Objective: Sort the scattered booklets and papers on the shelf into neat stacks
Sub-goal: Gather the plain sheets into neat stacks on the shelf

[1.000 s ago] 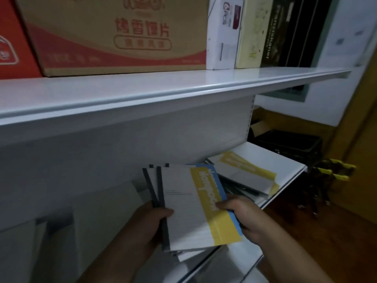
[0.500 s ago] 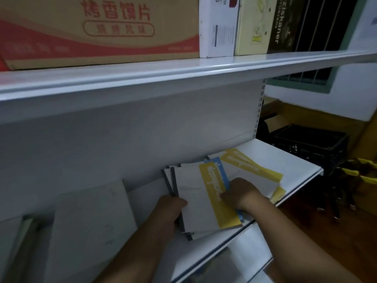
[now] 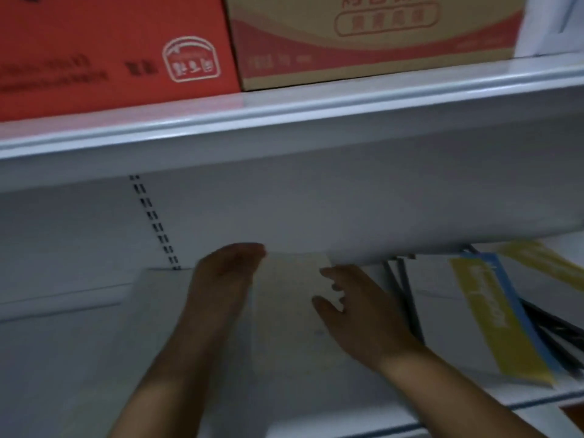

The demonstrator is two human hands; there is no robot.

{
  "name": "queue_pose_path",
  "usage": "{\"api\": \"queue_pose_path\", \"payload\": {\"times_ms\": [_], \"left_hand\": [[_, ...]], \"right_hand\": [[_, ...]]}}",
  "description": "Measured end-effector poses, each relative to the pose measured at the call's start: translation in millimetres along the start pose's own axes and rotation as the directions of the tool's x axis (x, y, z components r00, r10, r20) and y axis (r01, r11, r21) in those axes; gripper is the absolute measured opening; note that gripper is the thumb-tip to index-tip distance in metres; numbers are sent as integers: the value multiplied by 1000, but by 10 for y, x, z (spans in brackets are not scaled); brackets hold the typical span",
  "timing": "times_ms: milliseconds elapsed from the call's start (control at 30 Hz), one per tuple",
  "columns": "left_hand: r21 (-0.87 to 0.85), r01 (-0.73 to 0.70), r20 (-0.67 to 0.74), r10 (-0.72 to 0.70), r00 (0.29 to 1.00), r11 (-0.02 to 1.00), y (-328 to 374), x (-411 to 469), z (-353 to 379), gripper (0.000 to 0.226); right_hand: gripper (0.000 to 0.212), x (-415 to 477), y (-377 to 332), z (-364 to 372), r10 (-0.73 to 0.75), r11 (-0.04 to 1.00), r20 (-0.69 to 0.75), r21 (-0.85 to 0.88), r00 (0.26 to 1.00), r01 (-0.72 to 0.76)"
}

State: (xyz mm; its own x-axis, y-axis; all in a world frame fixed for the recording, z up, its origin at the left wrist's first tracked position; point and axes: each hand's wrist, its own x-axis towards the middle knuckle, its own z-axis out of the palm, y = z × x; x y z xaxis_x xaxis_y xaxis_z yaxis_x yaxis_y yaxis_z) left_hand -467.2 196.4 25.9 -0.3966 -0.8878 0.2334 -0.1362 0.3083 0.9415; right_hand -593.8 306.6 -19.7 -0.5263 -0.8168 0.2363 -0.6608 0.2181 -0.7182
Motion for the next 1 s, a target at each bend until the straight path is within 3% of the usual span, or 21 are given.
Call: {"api": "queue_pose_path", "payload": {"times_ms": [67,100,167,233,333,433,567,700,733,833,1000], "left_hand": [[147,71,-161,-47,986,987,-227,168,-712,12],[230,200,-210,-152,966,952,-376,267,-1020,19],[442,394,-179,-352,919,806,-762,416,-1495,68],[551,484,-151,-489,859,680,-1043,418,-1776,74],[306,589,-19,-614,789,748,-1207,260,-1898,56],[256,547,76,-581,810,797,-1395,305,-1945,50],[106,553,176,-563,808,827,-1503,430,-1941,62],[-64,612,319,-565,761,789,-1515,508,-1963,20],[-103,633,344,-570,746,767,-1478,521,-1979,19],[-189,684,404,-579,708,704,-1473,599,-2057,37],[-108,705,567,-539,623,701,-1350,590,-2016,57]], "right_hand": [[44,-50,-279,239,-4,998,72,65,997,-1],[45,-81,-445,376,-15,994,113,110,994,3],[50,-104,-714,715,-30,985,212,173,977,-7],[68,-50,-896,1107,24,985,302,154,953,-73],[79,139,-961,1552,278,933,345,126,896,-338],[65,264,-948,1805,419,783,371,314,828,-537],[41,283,-964,1936,442,686,316,484,840,-543],[38,217,-1004,1946,431,670,273,541,860,-508],[38,198,-1007,1937,428,673,257,549,866,-496],[36,139,-1010,1923,409,675,233,574,882,-464],[34,69,-972,1897,392,655,222,615,893,-440]]}}
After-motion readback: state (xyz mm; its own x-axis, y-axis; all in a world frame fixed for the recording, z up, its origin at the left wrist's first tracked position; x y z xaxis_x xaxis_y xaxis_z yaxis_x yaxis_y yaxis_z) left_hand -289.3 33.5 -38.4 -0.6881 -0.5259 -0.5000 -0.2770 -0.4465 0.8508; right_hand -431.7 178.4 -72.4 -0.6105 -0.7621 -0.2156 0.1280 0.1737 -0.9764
